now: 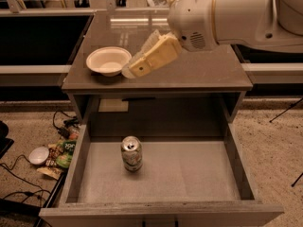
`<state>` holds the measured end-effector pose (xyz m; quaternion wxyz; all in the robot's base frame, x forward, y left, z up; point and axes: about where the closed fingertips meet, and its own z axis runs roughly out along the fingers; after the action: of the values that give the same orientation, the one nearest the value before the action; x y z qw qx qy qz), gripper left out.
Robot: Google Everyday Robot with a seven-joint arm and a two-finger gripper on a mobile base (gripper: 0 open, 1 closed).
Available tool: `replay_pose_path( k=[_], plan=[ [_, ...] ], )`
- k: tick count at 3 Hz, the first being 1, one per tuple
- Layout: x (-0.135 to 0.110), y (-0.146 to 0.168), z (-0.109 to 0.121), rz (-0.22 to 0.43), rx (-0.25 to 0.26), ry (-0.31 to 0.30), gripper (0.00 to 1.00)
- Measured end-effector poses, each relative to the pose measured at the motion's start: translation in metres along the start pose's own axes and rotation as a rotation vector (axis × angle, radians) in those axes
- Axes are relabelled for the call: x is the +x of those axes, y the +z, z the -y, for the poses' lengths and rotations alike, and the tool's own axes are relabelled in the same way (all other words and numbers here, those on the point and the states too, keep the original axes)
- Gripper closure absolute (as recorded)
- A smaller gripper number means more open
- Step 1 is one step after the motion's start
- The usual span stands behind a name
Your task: Place 7up can into top drawer
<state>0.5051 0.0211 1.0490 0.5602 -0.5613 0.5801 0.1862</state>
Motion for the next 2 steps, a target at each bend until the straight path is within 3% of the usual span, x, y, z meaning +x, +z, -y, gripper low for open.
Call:
replay_pose_path(
  k=[1,2],
  plan=[
    [0.018,-0.01,0.004,-0.096,0.011,-0.021,0.0],
    [0.055,-0.062,0.035,-0.324,0.03,-0.079,0.0]
  ],
)
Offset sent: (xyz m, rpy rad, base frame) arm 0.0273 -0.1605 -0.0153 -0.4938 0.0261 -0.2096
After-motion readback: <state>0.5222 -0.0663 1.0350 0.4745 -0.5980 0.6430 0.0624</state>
